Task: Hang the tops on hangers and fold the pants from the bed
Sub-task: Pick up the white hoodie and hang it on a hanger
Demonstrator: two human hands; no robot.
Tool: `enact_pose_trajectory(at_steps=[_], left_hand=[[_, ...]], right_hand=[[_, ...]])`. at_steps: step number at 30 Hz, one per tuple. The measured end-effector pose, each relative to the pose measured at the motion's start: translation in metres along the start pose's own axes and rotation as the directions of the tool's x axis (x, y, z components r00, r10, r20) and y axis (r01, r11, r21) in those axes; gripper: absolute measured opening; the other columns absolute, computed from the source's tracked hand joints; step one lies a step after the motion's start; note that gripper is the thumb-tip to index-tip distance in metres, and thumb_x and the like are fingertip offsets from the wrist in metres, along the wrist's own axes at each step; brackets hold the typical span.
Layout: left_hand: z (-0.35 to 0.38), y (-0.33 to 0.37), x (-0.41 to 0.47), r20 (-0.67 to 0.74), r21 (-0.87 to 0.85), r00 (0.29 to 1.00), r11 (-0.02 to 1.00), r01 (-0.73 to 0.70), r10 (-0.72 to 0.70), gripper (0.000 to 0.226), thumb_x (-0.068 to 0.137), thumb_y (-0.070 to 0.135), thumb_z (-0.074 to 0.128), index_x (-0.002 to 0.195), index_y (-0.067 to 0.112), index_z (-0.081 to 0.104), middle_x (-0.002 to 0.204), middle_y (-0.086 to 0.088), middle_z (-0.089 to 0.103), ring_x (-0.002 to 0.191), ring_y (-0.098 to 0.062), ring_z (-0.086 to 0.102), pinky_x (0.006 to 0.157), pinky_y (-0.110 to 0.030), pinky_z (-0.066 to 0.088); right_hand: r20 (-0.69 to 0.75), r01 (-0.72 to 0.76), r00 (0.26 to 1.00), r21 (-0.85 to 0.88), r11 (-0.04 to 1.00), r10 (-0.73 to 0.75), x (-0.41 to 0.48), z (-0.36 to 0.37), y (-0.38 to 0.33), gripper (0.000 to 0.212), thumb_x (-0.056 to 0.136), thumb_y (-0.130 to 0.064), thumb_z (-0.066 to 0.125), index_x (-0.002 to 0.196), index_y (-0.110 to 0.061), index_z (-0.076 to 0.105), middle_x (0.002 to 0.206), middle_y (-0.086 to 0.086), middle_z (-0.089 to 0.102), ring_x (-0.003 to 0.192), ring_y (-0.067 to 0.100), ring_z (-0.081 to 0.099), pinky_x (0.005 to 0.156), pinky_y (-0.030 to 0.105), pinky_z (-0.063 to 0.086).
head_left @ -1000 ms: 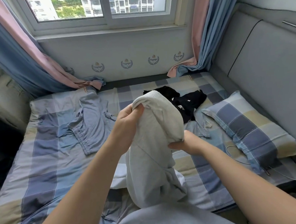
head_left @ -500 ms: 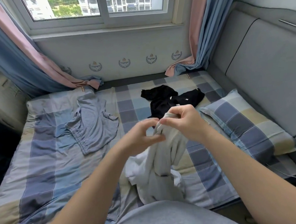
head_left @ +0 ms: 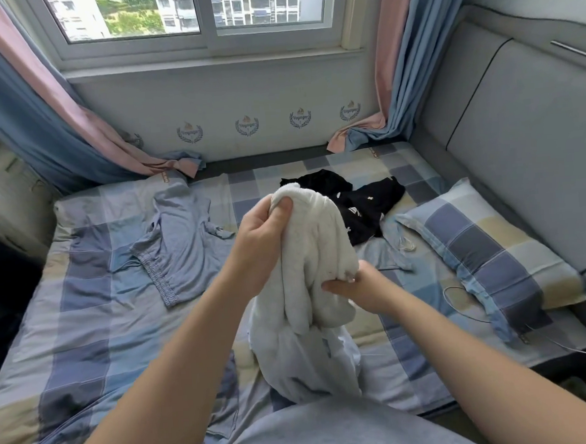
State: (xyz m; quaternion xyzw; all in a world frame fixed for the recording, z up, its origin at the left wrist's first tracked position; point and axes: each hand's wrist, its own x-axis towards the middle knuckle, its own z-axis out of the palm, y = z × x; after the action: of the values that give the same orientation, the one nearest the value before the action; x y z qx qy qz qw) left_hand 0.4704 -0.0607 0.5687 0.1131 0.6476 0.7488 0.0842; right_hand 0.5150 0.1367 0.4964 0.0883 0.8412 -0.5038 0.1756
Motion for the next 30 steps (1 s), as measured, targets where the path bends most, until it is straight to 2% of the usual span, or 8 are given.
enact_pose_trajectory(at_steps=[5,11,14,17,20,24,27,30], left_hand=[[-0.028,-0.004,0.011,-0.22,0.08,0.975,0.996,0.025,-0.007,0.027,0.104,0.038,0.05,0.098,0.019,0.068,0.094,-0.006,0.065,0.087,-0.018,0.06,0.083,-0.042,0.053],[-0.03,-0.027,0.015,-0.278,0.255,0.959,0.958,0.129,-0.055,0.034,0.102,0.04,0.054,0.119,0.011,0.06,0.108,-0.001,0.061,0.098,-0.012,0.056,0.08,-0.024,0.05],[-0.013,-0.037,-0.004,-0.401,0.456,0.899,0.889,0.031,0.174,0.031,0.095,0.034,0.067,0.121,0.023,0.054,0.118,0.003,0.056,0.105,-0.015,0.056,0.091,-0.029,0.047],[0.001,-0.053,-0.022,-0.198,0.438,0.946,0.887,-0.147,0.255,0.021,0.088,0.033,0.073,0.097,0.025,0.057,0.092,0.007,0.061,0.076,-0.007,0.06,0.067,-0.016,0.048],[0.011,-0.076,-0.032,0.088,0.383,0.994,0.924,0.026,-0.065,0.038,0.081,0.043,0.077,0.11,0.033,0.055,0.111,0.012,0.061,0.095,-0.004,0.063,0.078,-0.018,0.052],[0.026,-0.104,-0.036,0.01,0.489,0.985,0.86,0.145,-0.172,0.07,0.08,0.045,0.077,0.137,0.03,0.04,0.134,0.011,0.047,0.124,-0.01,0.05,0.103,-0.036,0.048],[0.033,-0.103,-0.031,-0.03,0.469,0.979,0.862,0.191,-0.2,0.086,0.065,0.068,0.069,0.138,0.038,0.034,0.129,0.018,0.047,0.12,-0.004,0.049,0.095,-0.033,0.05],[0.033,-0.107,-0.021,0.071,0.517,0.961,0.834,0.193,-0.267,0.052,0.076,0.062,0.072,0.116,0.035,0.053,0.104,0.018,0.063,0.098,-0.005,0.063,0.081,-0.037,0.058]], right_hand=[[-0.15,0.153,0.98,0.165,0.974,-0.129,-0.009,-0.023,-0.027,0.024,0.098,-0.015,0.063,0.091,0.007,0.064,0.083,0.014,0.06,0.079,0.025,0.056,0.07,0.032,0.045],[-0.2,0.264,0.961,0.473,0.841,-0.19,-0.032,-0.05,-0.083,0.027,0.101,-0.026,0.057,0.103,-0.003,0.073,0.106,0.025,0.07,0.098,0.033,0.068,0.089,0.045,0.054],[-0.245,0.268,0.957,0.544,0.795,-0.155,-0.038,-0.048,-0.094,0.029,0.102,-0.028,0.055,0.099,-0.004,0.072,0.098,0.018,0.074,0.093,0.028,0.072,0.083,0.039,0.06],[-0.292,0.263,0.951,0.592,0.762,-0.102,-0.041,-0.048,-0.102,0.031,0.102,-0.031,0.056,0.094,-0.004,0.07,0.089,0.015,0.074,0.085,0.027,0.073,0.078,0.037,0.062],[-0.286,0.269,0.952,0.6,0.754,-0.111,-0.044,-0.049,-0.108,0.033,0.103,-0.032,0.054,0.093,-0.002,0.064,0.081,0.015,0.068,0.076,0.025,0.069,0.072,0.035,0.06],[-0.24,0.299,0.952,0.611,0.733,-0.188,-0.052,-0.048,-0.112,0.032,0.102,-0.031,0.055,0.096,0.0,0.064,0.086,0.017,0.064,0.081,0.025,0.064,0.074,0.034,0.058],[-0.2,0.311,0.951,0.608,0.731,-0.238,-0.059,-0.053,-0.112,0.033,0.097,-0.033,0.058,0.094,0.0,0.064,0.09,0.02,0.062,0.08,0.026,0.064,0.072,0.034,0.057],[-0.169,0.326,0.944,0.595,0.734,-0.283,-0.063,-0.06,-0.11,0.035,0.091,-0.035,0.061,0.092,0.0,0.064,0.084,0.017,0.065,0.074,0.024,0.065,0.067,0.033,0.058]])
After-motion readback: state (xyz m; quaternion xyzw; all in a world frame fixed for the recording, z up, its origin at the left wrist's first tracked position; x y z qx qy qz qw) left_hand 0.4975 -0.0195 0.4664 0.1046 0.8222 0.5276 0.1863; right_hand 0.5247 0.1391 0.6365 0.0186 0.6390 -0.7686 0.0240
